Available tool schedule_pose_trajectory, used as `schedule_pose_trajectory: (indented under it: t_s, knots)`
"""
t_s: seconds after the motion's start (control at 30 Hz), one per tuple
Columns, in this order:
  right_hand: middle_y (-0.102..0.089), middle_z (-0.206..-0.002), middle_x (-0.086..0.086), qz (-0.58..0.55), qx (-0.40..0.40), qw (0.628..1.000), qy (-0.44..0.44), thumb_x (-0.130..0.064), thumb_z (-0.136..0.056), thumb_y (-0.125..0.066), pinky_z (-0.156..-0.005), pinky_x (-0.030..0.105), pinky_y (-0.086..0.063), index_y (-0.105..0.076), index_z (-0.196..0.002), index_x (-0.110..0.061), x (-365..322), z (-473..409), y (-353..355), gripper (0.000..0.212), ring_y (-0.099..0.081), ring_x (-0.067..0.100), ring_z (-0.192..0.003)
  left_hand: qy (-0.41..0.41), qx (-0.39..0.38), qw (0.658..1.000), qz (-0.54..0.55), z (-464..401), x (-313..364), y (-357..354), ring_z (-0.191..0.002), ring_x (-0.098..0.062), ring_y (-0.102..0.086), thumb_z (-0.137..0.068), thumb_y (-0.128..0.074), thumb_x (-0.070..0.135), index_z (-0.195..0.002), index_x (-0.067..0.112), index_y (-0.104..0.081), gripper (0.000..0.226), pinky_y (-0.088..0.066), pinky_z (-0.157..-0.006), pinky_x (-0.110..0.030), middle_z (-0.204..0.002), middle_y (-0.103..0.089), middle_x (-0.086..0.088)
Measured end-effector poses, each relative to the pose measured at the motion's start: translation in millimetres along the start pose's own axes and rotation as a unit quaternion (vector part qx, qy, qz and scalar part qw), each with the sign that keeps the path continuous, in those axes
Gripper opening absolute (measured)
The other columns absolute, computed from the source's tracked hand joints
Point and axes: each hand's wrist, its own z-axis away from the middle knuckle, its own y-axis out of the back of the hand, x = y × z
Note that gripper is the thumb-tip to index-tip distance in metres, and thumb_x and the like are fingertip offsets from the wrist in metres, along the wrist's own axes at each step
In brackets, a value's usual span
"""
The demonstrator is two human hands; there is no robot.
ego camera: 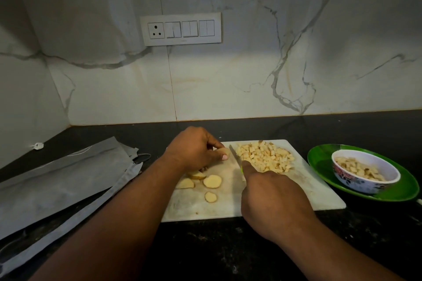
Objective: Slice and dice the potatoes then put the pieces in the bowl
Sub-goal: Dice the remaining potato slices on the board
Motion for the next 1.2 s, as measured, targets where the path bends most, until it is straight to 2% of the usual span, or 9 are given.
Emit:
schedule_pose_trajectory:
  t_s: [0.1,0.2,0.27,0.47,0.6,0.7,0.87,1.03,1.2]
  knots:
    - [-0.064,-0.108,0.0,-0.005,-0.012,1.0,0.017,-0.029,-0.093,-0.047,-0.068,0.031,-0.044,-0.016,-0.157,-0.028,-2.0,-2.2,-2.4,0.072,-0.059,0.02,-0.092,0.002,-0.054,0.999,-0.003,3.0,3.2,0.9,-0.077,-0.005,-0.068,-0.083,-0.084,0.046,-0.109,0.038,-0.08,0.028,-0.058,-0.075,-0.026,-0.094,-0.074,0.016]
    - [-0.063,-0.113,0.0,-0.007,-0.012,1.0,-0.009,-0.029,-0.092,-0.048,-0.072,0.031,-0.045,-0.018,-0.157,-0.027,0.5,-2.3,-2.4,0.072,-0.06,0.02,-0.098,-0.008,-0.119,0.993,-0.002,7.4,1.4,4.7,-0.091,-0.001,-0.067,-0.078,-0.087,0.05,-0.118,0.037,-0.077,0.043,-0.049,-0.078,-0.02,-0.1,-0.073,0.017]
    - [-0.064,-0.115,0.0,-0.013,-0.001,1.0,-0.02,-0.029,-0.093,-0.047,-0.072,0.03,-0.044,-0.021,-0.156,-0.027,4.2,-1.8,-2.5,0.068,-0.061,0.02,-0.1,-0.004,-0.133,0.991,0.008,8.2,-3.1,8.2,-0.097,0.001,-0.067,-0.078,-0.088,0.048,-0.12,0.038,-0.076,0.045,-0.049,-0.083,-0.021,-0.104,-0.074,0.018]
    - [-0.065,-0.114,-0.002,-0.04,0.04,0.998,-0.011,-0.034,-0.096,-0.041,-0.071,0.028,-0.043,-0.027,-0.155,-0.028,3.4,-1.9,-1.1,0.06,-0.061,0.017,-0.097,0.012,-0.114,0.993,-0.01,5.1,-7.1,6.2,-0.102,-0.001,-0.067,-0.085,-0.085,0.037,-0.114,0.034,-0.079,0.03,-0.053,-0.095,-0.027,-0.111,-0.075,0.018]
    - [-0.066,-0.112,-0.003,-0.045,0.059,0.997,0.002,-0.036,-0.097,-0.039,-0.073,0.029,-0.047,-0.033,-0.152,-0.03,4.9,-2.3,-0.8,0.056,-0.061,0.016,-0.095,0.043,-0.059,0.997,-0.034,-0.2,0.1,-4.4,-0.092,-0.003,-0.069,-0.088,-0.082,0.034,-0.1,0.031,-0.082,0.012,-0.06,-0.093,-0.032,-0.097,-0.076,0.017]
    - [-0.066,-0.111,-0.003,-0.041,0.061,0.997,0.008,-0.036,-0.097,-0.039,-0.073,0.028,-0.047,-0.035,-0.151,-0.03,4.8,-2.9,-2.0,0.055,-0.061,0.015,-0.093,0.054,-0.032,0.996,-0.06,-2.2,5.2,-11.6,-0.088,-0.005,-0.069,-0.088,-0.081,0.037,-0.091,0.029,-0.082,0.009,-0.061,-0.089,-0.035,-0.09,-0.076,0.015]
    - [-0.066,-0.113,-0.004,-0.036,0.051,0.998,0.009,-0.037,-0.097,-0.04,-0.079,0.03,-0.052,-0.036,-0.151,-0.03,4.8,-4.7,-3.9,0.055,-0.061,0.015,-0.096,0.045,-0.024,0.997,-0.063,-3.3,7.5,-15.9,-0.101,-0.005,-0.063,-0.09,-0.08,0.035,-0.109,0.03,-0.08,0.02,-0.049,-0.088,-0.025,-0.117,-0.074,0.013]
    - [-0.066,-0.114,-0.003,-0.028,0.041,0.999,0.02,-0.034,-0.097,-0.041,-0.077,0.029,-0.049,-0.032,-0.153,-0.03,3.6,-5.1,-4.5,0.057,-0.062,0.016,-0.096,0.042,-0.048,0.998,-0.024,-4.0,1.5,-15.0,-0.101,-0.006,-0.066,-0.09,-0.08,0.033,-0.108,0.027,-0.082,0.019,-0.056,-0.099,-0.032,-0.113,-0.076,0.013]
    - [-0.066,-0.113,-0.001,-0.009,0.017,1.0,0.014,-0.031,-0.096,-0.044,-0.076,0.029,-0.048,-0.029,-0.154,-0.028,0.9,-6.7,-6.7,0.06,-0.062,0.017,-0.097,0.041,-0.044,0.998,-0.018,-5.1,0.0,-17.0,-0.102,-0.006,-0.066,-0.09,-0.081,0.032,-0.106,0.026,-0.082,0.017,-0.055,-0.099,-0.033,-0.112,-0.076,0.013]
